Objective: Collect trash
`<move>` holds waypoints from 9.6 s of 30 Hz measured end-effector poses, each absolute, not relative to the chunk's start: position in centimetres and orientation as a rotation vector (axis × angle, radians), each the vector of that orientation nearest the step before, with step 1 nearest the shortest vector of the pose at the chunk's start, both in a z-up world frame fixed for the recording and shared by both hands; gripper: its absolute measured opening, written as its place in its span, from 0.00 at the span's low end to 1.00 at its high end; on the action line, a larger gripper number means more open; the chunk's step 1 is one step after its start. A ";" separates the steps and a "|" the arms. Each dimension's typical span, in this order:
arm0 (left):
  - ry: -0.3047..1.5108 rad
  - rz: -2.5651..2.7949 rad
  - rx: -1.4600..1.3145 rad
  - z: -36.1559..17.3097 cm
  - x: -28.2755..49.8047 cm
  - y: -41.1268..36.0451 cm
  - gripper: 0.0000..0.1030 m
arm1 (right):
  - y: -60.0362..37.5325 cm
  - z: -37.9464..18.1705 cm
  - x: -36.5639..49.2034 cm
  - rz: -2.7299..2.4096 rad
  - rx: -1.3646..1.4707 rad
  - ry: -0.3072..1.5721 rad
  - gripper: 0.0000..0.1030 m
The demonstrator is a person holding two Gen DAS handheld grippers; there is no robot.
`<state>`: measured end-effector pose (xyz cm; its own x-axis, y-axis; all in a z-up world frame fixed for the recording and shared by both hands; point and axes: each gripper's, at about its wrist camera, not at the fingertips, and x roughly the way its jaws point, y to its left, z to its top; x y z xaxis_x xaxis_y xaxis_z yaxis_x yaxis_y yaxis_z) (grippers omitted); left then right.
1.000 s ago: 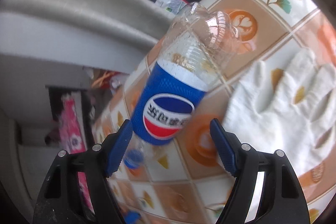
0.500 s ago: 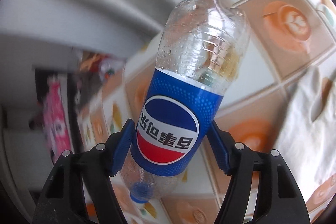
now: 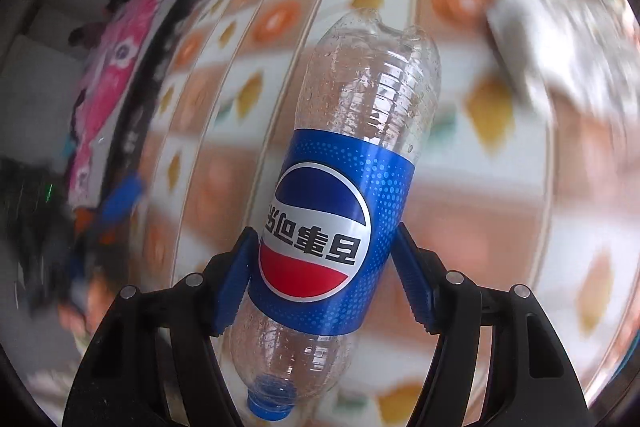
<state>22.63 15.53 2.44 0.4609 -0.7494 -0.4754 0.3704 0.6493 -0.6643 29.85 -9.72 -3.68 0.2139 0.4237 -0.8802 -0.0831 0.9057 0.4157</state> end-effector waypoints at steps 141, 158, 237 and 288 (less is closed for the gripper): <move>0.900 -0.428 0.322 -3.9 16.3 0.1 0.10 | -20.6 -4.4 13.1 0.099 0.744 0.967 0.60; 0.851 -0.461 0.282 -1.5 15.3 -0.1 0.08 | -20.8 -3.5 11.9 0.102 0.732 0.938 0.55; 1.083 -1.254 0.458 -3.4 7.5 -45.8 0.54 | -49.3 -15.3 -14.5 -0.710 1.164 0.704 0.67; 0.898 -0.198 0.122 2.8 5.5 -2.3 0.95 | -17.5 2.5 -2.9 -0.507 0.077 0.829 0.92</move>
<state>5.52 -2.33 2.76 0.6064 -0.1199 -0.7861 0.2220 0.9748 0.0225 -2.89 -17.53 2.51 0.5642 -0.4013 -0.7216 0.4601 0.8785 -0.1288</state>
